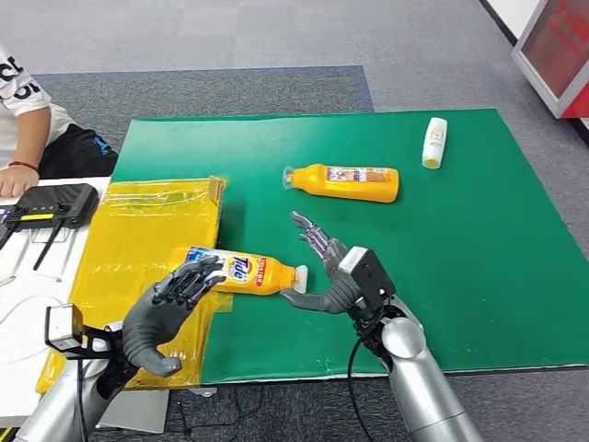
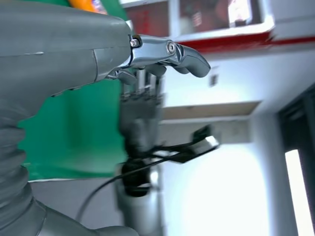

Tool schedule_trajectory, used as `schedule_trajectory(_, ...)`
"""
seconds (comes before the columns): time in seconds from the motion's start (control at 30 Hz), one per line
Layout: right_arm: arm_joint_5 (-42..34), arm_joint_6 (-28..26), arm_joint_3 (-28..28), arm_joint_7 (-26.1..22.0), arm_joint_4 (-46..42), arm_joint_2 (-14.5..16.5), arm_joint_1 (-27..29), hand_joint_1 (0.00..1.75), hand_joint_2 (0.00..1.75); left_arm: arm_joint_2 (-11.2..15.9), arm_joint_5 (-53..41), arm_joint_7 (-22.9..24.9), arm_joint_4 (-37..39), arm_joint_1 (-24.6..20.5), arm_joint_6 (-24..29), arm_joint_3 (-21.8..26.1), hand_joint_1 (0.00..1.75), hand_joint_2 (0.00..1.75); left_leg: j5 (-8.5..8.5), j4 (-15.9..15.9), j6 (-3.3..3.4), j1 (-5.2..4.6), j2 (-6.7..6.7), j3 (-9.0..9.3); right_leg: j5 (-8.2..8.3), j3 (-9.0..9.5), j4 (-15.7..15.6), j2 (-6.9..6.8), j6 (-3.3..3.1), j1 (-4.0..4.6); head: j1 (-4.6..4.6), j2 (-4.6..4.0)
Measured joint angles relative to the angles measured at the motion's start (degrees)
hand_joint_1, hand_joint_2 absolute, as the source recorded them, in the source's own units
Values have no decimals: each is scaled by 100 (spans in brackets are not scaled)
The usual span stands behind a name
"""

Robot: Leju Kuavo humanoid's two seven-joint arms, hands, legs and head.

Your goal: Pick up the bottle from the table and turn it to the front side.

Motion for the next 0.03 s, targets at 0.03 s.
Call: schedule_trajectory(0.03,-1,-6,0,2,0,0,3,0,175,-41,8,0,-32,37,-27,67,0,175,0,0,0,0,0,0,0,0,0,0,0,0,1,0)
